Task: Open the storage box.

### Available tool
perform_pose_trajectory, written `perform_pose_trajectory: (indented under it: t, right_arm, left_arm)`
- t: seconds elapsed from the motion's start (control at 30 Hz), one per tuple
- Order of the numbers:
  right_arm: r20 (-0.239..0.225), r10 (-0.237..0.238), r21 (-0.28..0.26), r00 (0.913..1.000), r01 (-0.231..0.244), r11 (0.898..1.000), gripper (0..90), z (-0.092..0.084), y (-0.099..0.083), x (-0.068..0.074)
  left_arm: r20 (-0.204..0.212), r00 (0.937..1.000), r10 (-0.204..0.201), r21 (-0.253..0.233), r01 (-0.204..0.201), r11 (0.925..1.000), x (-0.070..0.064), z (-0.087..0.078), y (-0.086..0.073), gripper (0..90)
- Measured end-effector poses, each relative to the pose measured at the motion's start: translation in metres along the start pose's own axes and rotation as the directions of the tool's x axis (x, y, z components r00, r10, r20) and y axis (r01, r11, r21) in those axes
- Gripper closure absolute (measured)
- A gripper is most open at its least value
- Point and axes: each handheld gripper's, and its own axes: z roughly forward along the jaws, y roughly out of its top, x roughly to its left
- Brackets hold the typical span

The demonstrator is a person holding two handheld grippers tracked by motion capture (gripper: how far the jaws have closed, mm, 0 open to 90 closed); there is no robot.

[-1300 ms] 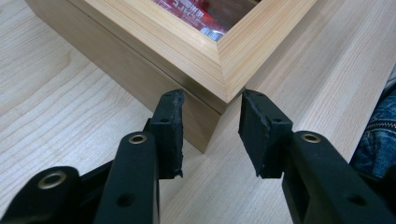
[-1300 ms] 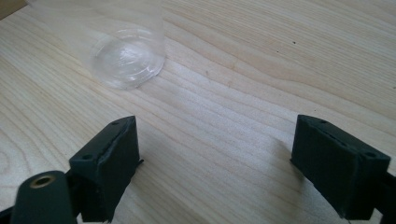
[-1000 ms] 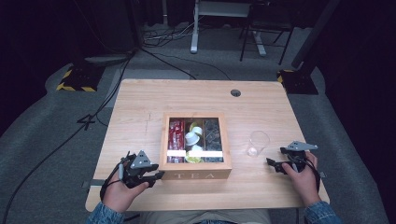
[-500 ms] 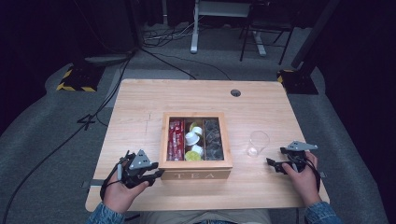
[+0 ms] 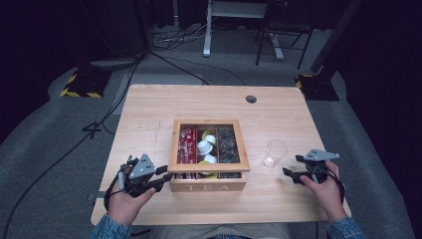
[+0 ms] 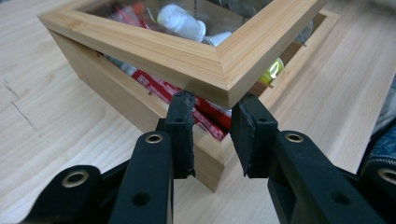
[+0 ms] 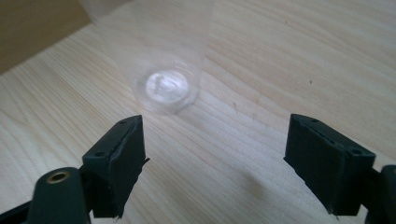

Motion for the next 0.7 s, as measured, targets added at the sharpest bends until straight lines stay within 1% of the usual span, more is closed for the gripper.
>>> perform_pose_trajectory:
  t: [0.07,0.23,0.3,0.33,0.4,0.47,0.5,0.53,0.6,0.63,0.67,0.7]
  right_arm:
    - [-0.002,-0.004,-0.018,1.0000,0.004,1.000,20.9,-0.006,0.005,0.003]
    - [-0.025,-0.011,-0.085,0.9996,0.009,0.996,23.9,-0.026,0.023,0.014]
    - [-0.047,-0.017,-0.101,0.9988,0.012,0.995,24.5,-0.032,0.030,0.020]
    - [-0.064,-0.028,-0.107,0.9976,0.021,0.994,25.0,-0.035,0.035,0.025]
    - [-0.086,-0.051,-0.101,0.9950,0.042,0.994,26.2,-0.038,0.042,0.032]
    - [-0.113,-0.107,-0.103,0.9879,0.095,0.990,28.4,-0.041,0.053,0.046]
    - [-0.113,-0.107,-0.103,0.9879,0.095,0.990,28.4,-0.041,0.053,0.046]
    - [-0.132,-0.122,-0.116,0.9838,0.107,0.987,28.3,-0.042,0.061,0.055]
    - [-0.154,-0.143,-0.135,0.9777,0.122,0.983,28.3,-0.042,0.069,0.064]
    - [-0.154,-0.143,-0.135,0.9777,0.122,0.983,28.3,-0.042,0.069,0.064]
    - [-0.174,-0.165,-0.160,0.9708,0.137,0.978,29.2,-0.043,0.077,0.073]
    - [-0.174,-0.165,-0.160,0.9708,0.137,0.978,29.2,-0.043,0.077,0.073]
  left_arm:
    - [-0.011,0.9999,0.004,-0.007,-0.004,1.0000,0.000,0.000,0.002,69.5]
    - [-0.013,0.9999,-0.001,-0.023,0.001,0.9997,0.003,-0.002,0.007,69.6]
    - [-0.015,0.9999,-0.002,-0.032,0.001,0.9995,0.004,-0.002,0.009,69.5]
    - [-0.013,0.9999,-0.007,-0.036,0.006,0.9993,0.005,-0.002,0.010,69.5]
    - [-0.017,0.9998,-0.007,-0.042,0.007,0.9991,0.006,-0.002,0.011,69.4]
    - [-0.015,0.9998,-0.011,-0.044,0.010,0.9990,0.007,-0.002,0.013,69.4]
    - [-0.013,0.9998,-0.012,-0.044,0.011,0.9990,0.007,-0.002,0.014,69.4]
    - [-0.016,0.9998,-0.013,-0.044,0.012,0.9990,0.008,-0.003,0.015,69.4]
    - [-0.017,0.9998,-0.014,-0.046,0.013,0.9989,0.008,-0.003,0.016,69.6]
    - [-0.016,0.9998,-0.014,-0.047,0.014,0.9988,0.009,-0.003,0.017,69.6]
    - [-0.016,0.9998,-0.015,-0.046,0.014,0.9988,0.009,-0.004,0.017,69.6]
    - [-0.015,0.9997,-0.019,-0.048,0.018,0.9987,0.009,-0.004,0.018,69.6]
